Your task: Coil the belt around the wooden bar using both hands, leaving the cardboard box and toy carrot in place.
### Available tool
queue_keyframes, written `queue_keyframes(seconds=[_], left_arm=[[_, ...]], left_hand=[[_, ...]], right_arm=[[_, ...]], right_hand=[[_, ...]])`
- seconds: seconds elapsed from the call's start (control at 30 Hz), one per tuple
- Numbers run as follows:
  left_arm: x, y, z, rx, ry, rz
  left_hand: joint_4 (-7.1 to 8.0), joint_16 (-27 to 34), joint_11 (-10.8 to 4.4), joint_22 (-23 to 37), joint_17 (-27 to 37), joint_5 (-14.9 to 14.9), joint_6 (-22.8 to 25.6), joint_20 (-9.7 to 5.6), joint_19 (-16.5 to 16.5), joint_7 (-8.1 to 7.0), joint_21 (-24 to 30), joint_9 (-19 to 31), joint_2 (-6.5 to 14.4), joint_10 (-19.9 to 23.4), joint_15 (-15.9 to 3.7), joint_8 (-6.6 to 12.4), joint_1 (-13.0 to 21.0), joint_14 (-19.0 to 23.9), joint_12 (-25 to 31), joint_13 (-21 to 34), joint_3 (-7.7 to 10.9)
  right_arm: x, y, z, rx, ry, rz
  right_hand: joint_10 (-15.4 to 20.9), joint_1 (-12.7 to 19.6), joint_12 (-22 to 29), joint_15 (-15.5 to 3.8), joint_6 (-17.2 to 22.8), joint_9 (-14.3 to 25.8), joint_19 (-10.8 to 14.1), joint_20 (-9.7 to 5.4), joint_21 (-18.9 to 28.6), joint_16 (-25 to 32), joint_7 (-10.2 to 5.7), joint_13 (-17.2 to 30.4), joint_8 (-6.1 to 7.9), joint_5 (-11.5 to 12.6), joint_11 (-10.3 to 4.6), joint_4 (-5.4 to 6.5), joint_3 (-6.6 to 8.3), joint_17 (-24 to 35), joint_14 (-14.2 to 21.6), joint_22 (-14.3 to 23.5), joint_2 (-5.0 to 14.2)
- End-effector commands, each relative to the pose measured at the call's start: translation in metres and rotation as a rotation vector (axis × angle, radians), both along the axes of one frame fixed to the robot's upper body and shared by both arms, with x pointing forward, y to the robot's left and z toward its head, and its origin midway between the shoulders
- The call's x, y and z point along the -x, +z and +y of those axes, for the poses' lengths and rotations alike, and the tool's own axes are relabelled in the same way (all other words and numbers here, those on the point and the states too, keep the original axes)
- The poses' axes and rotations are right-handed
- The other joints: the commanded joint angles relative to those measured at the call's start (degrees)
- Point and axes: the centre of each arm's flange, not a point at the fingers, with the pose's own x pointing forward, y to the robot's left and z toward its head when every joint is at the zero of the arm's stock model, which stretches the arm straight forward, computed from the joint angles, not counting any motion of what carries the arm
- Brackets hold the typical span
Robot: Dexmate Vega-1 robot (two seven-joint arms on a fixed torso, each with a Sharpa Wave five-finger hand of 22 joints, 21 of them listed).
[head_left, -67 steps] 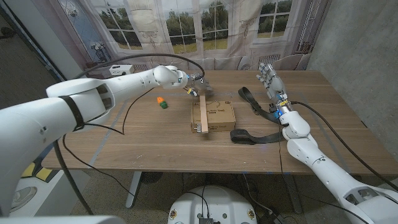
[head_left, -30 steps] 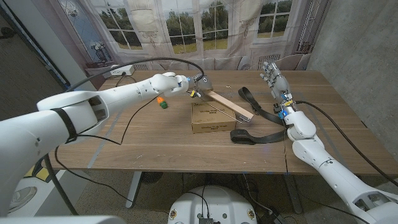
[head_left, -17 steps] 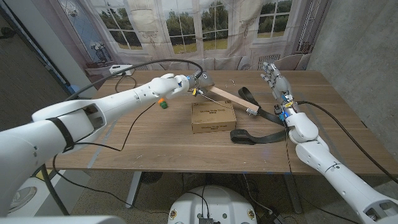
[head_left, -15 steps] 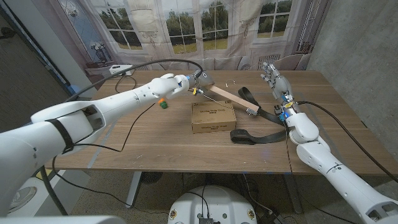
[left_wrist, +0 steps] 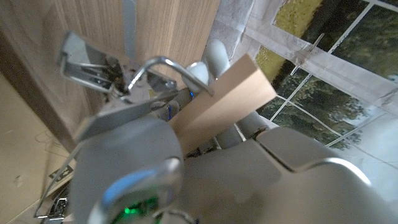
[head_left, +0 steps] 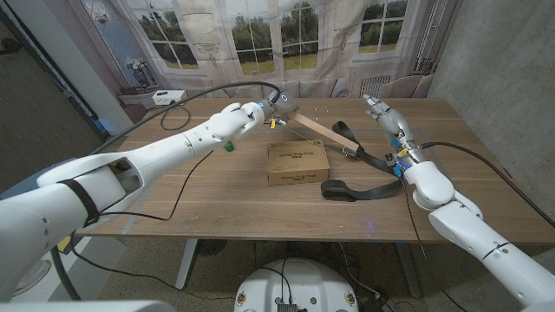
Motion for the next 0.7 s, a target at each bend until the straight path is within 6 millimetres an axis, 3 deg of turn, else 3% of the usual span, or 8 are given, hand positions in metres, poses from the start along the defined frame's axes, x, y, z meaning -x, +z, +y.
queue_keyframes(seconds=[0.03, 0.4, 0.7], left_arm=[[0.011, 0.011, 0.004, 0.155, -0.009, -0.001], [0.012, 0.015, 0.003, 0.260, -0.060, -0.028], [0.016, 0.022, 0.004, 0.326, -0.102, -0.031]], left_hand=[[0.00, 1.57, 0.18, 1.10, 1.44, 0.17, 0.45, -2.22, 1.01, 1.47, 1.73, 1.32, 1.09, 0.55, 0.08, 0.98, -0.31, 0.79, 1.87, 0.29, 1.18], [0.26, 3.24, 0.26, 0.57, 2.69, -0.15, 0.08, -2.10, 1.12, 1.52, 2.58, 2.71, 1.24, -0.14, 0.11, 1.89, -0.89, 0.74, 4.03, 0.32, 2.22], [0.33, 3.29, 0.24, 0.00, 2.21, -0.55, 0.13, -2.11, 0.65, 1.53, 3.26, 2.46, 1.23, -0.90, 0.14, 1.98, -1.49, 0.05, 6.05, 0.29, 3.02]], right_arm=[[0.040, 0.000, 0.014, 0.187, -0.124, 0.074], [0.072, -0.009, 0.023, 0.360, -0.251, 0.170], [0.089, -0.021, 0.024, 0.479, -0.315, 0.302]], right_hand=[[0.86, 0.92, 0.58, -0.22, 0.79, 0.14, 0.84, -0.06, 0.44, 0.34, -0.01, 0.02, 0.49, -0.10, 0.18, -0.70, 0.31, 0.19, 0.98, 0.25, 0.23], [2.74, 3.13, 0.91, -1.46, 2.03, 0.19, 2.52, 0.75, 0.95, 1.44, 0.16, 0.09, 0.44, -0.21, -0.61, -2.08, 1.44, 0.48, 4.28, 0.33, 0.94], [2.75, 3.71, 0.78, -1.20, 2.16, 0.22, 2.57, 1.37, 0.92, 1.31, 0.23, 0.12, 0.34, -0.21, -0.71, -2.48, 1.63, 0.58, 4.10, 0.36, 0.87]])
